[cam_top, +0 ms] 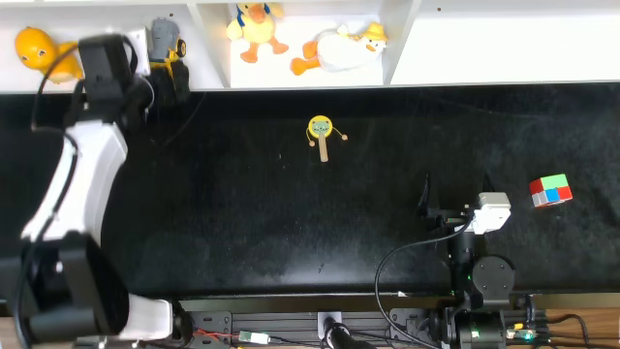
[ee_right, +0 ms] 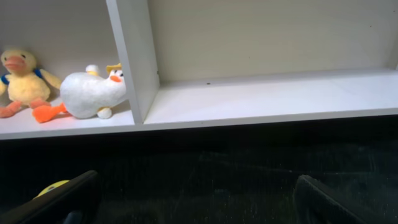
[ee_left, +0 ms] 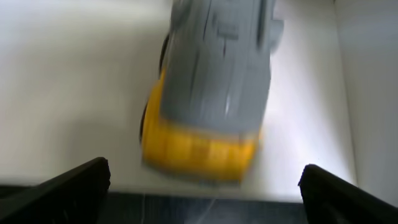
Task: Store Toys
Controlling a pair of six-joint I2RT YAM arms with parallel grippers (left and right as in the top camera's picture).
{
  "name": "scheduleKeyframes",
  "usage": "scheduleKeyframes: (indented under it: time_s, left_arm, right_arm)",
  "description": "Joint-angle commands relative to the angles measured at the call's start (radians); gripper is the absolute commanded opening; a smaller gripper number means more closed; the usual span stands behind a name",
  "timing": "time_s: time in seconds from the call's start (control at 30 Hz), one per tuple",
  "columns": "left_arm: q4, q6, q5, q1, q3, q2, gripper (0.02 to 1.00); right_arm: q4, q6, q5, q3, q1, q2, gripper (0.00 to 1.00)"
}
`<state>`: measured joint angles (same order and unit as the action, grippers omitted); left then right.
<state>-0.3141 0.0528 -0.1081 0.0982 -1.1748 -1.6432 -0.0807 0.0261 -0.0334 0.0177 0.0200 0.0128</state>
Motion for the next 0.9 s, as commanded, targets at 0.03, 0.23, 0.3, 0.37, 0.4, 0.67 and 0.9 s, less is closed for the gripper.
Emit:
scheduleKeyframes:
  time_s: [0.03,0.23,0.3,0.37,0.4,0.67,0.9]
  left_arm:
    - [0.076,-0.003,0.055,0.008,0.288,0.263,0.998]
    - [0.256,0.035,0.047,0.019,0.695,0.742,0.998]
    - [0.463,0.033,0.005,0.011,0.800,0.852,0.998]
    - [0.613,-0.001,-0.011,-0.013,0.893,0.951,0.998]
    - [0.655,-0.032,-0.013,-0.028,0.930,0.993,0.996]
    - [0.530,-0.227,0.006,-0.170,1.167,1.418,0.998]
    - [0.237,-0.165,0.087,-0.170,1.167,1.641,0.998]
  right_arm:
    - [0.005,0.004,0.000,-0.013,-0.002,-0.008,0.993]
    - [0.005,0.004,0.000,-0.013,-0.002,-0.008,0.996]
    - [0.005,0.004,0.000,-0.013,-0.002,-0.008,0.996]
    - [0.005,0.004,0.000,-0.013,-0.002,-0.008,0.996]
    - [0.005,0.004,0.000,-0.013,-0.002,-0.008,0.996]
    - [0.005,0.004,0.000,-0.013,-0.002,-0.008,0.996]
    - [0.005,0.004,0.000,-0.013,-0.002,-0.008,0.996]
